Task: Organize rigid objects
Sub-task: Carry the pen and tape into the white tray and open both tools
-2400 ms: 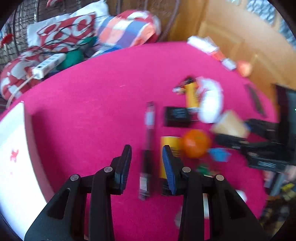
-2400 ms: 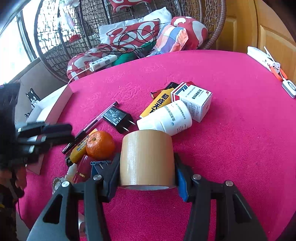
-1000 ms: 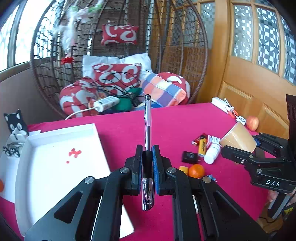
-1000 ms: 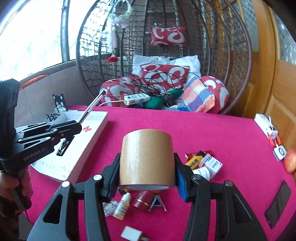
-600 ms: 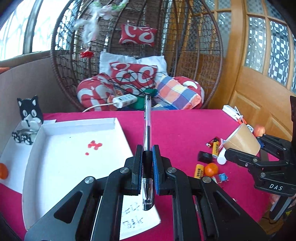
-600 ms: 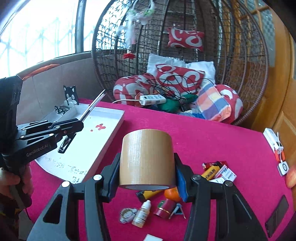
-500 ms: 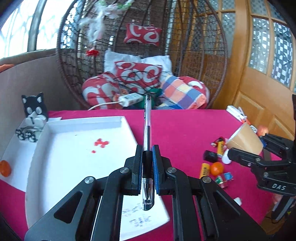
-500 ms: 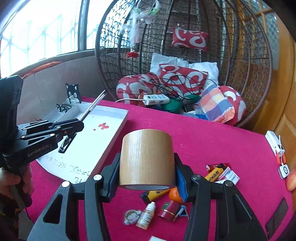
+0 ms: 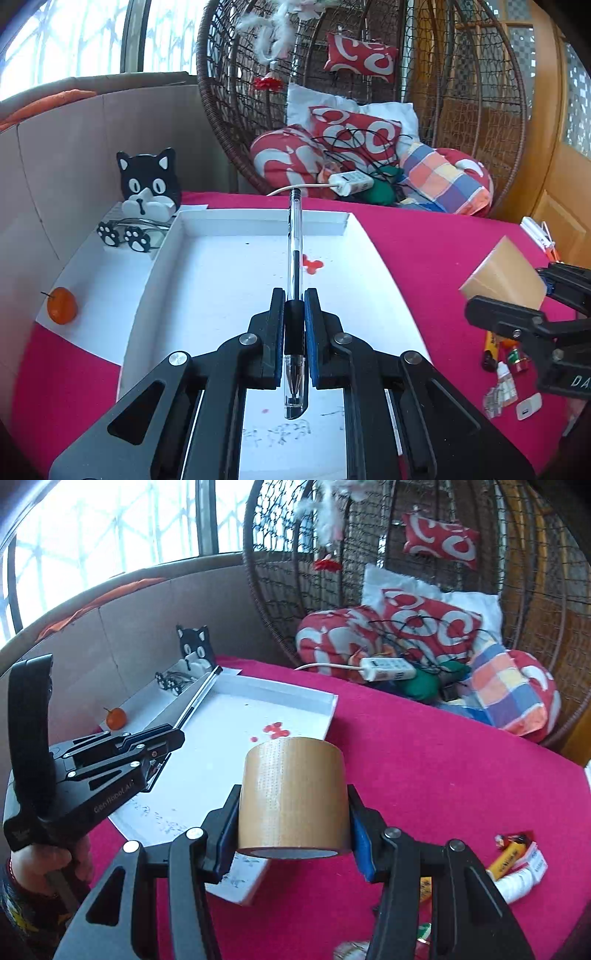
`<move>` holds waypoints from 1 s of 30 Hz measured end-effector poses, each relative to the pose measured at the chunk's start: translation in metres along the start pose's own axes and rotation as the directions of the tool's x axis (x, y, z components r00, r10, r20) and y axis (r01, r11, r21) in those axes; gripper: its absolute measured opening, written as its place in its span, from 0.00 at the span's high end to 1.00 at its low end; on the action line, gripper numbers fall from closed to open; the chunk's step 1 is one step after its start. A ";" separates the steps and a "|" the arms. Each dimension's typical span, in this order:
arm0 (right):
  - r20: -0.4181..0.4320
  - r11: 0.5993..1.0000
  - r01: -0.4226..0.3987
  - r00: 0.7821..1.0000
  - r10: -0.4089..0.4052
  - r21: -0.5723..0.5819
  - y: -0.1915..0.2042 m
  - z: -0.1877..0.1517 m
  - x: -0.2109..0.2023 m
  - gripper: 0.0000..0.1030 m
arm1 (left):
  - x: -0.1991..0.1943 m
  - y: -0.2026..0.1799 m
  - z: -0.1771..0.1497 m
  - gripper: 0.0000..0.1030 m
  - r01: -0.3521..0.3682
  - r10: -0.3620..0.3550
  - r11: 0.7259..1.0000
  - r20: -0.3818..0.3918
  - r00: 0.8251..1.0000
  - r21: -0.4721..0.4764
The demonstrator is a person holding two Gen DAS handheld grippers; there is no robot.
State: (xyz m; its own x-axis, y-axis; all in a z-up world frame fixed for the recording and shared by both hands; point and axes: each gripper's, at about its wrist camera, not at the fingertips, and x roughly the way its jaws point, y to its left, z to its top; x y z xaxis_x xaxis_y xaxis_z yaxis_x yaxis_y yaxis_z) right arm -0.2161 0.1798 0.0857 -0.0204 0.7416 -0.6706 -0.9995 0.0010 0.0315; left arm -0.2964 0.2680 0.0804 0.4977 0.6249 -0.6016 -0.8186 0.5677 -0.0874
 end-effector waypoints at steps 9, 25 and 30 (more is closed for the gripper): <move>-0.069 0.999 -0.036 0.997 0.035 -0.019 0.027 0.008 0.048 0.50 | 0.015 0.016 -0.003 0.91 -0.043 0.043 0.999 -0.031 0.999 -0.015; -0.088 1.000 -0.013 0.996 0.012 -0.015 0.041 0.016 0.102 0.34 | 0.047 0.033 -0.005 0.84 -0.136 0.131 0.990 -0.121 0.984 -0.028; 0.006 0.999 0.037 0.999 -0.038 0.019 0.021 0.017 0.071 0.15 | 0.028 0.047 0.000 0.00 -0.188 0.183 0.978 -0.065 0.981 -0.095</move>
State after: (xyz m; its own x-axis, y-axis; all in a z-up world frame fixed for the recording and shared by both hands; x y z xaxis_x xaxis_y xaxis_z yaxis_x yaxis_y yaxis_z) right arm -0.2379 0.2442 0.0511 0.0174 0.7449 -0.6670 -0.9989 0.0416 0.0204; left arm -0.3211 0.3124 0.0592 0.3202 0.6820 -0.6576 -0.9210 0.3867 -0.0475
